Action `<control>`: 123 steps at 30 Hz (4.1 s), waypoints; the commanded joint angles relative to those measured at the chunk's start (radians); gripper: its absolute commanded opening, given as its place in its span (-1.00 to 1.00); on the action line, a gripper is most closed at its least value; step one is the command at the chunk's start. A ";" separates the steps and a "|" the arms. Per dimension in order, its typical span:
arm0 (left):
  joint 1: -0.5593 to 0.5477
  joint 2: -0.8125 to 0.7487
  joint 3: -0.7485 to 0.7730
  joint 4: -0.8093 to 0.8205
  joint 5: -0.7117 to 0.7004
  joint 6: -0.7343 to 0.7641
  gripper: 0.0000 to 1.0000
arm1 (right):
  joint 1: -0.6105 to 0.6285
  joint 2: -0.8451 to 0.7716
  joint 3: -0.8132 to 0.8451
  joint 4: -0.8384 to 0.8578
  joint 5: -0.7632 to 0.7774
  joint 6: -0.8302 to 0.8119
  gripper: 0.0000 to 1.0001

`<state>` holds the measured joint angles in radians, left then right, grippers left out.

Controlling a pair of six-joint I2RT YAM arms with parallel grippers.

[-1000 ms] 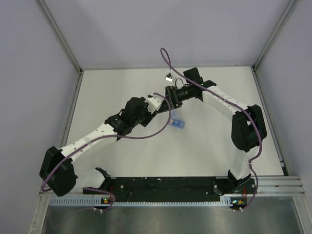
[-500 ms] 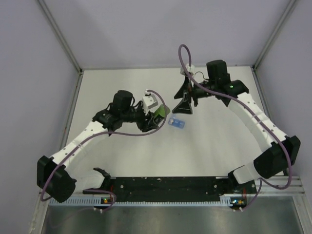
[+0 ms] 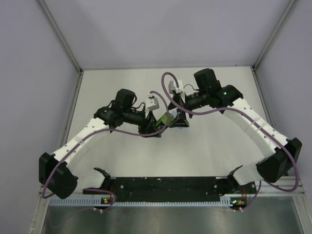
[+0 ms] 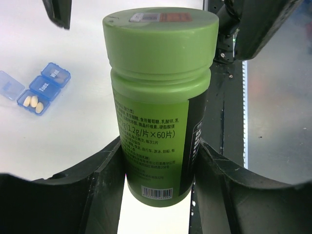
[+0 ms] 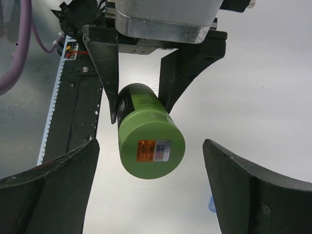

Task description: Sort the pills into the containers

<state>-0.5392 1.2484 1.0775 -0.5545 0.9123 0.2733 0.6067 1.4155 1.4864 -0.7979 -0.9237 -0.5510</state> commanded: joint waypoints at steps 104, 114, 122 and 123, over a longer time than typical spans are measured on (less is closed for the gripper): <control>-0.027 -0.058 -0.056 0.159 -0.145 0.000 -1.00 | 0.019 0.106 -0.015 0.028 -0.037 0.057 -0.57; -0.076 -0.116 -0.136 0.318 -0.642 0.027 -1.00 | 0.007 0.322 0.102 0.075 -0.046 0.344 -0.82; -0.154 -0.103 -0.208 0.447 -1.048 0.087 -1.00 | -0.041 0.574 0.248 0.104 -0.174 0.631 -0.73; -0.163 -0.098 -0.221 0.467 -1.091 0.102 -1.00 | -0.042 0.598 0.258 0.106 -0.205 0.648 -0.69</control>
<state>-0.6598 1.1606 0.8700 -0.3305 0.0853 0.3214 0.5690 1.9221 1.6829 -0.7097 -1.0180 -0.0948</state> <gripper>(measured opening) 0.570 0.517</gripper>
